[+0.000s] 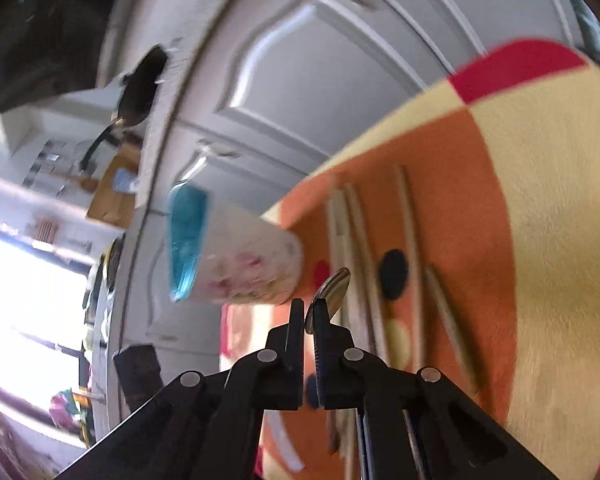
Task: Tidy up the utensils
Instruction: 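Lift the white spoon with the left gripper toward the utensil holder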
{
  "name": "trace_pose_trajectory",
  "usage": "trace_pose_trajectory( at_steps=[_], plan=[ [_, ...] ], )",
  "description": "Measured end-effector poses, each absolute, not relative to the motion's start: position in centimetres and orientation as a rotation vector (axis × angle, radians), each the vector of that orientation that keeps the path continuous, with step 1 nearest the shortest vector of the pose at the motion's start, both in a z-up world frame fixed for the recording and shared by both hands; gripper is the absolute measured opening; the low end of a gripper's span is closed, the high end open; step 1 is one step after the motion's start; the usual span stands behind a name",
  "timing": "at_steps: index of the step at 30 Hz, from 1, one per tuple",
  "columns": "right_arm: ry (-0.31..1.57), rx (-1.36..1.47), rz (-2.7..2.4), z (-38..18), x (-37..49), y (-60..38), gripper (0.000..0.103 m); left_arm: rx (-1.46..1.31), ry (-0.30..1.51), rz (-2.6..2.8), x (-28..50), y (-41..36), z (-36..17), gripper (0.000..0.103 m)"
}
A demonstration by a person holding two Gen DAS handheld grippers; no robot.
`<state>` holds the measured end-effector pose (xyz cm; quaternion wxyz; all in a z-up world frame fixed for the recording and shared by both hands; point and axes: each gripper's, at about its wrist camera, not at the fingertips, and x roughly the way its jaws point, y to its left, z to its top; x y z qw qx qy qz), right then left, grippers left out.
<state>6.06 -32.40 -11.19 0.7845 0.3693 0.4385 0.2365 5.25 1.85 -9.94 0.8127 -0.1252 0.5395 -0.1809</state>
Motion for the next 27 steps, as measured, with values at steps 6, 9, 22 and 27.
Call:
trace_pose_trajectory(
  at_steps=[6,9,22,27],
  plan=[
    [0.880,0.747,0.552,-7.4,4.1,-31.8,0.003,-0.293,1.123,-0.398,4.3,2.2,-7.5,0.001],
    [0.840,0.734,0.578,-5.4,3.2,-31.5,0.003,-0.274,1.056,-0.413,3.6,2.7,-4.5,0.001],
    [0.782,0.669,0.625,-1.8,2.9,-30.3,0.003,-0.269,1.076,-0.358,3.6,4.7,-3.7,0.002],
    [0.799,0.675,0.655,-1.9,2.0,-29.9,0.003,-0.274,1.186,-0.295,4.6,5.8,-9.7,0.013]
  ],
)
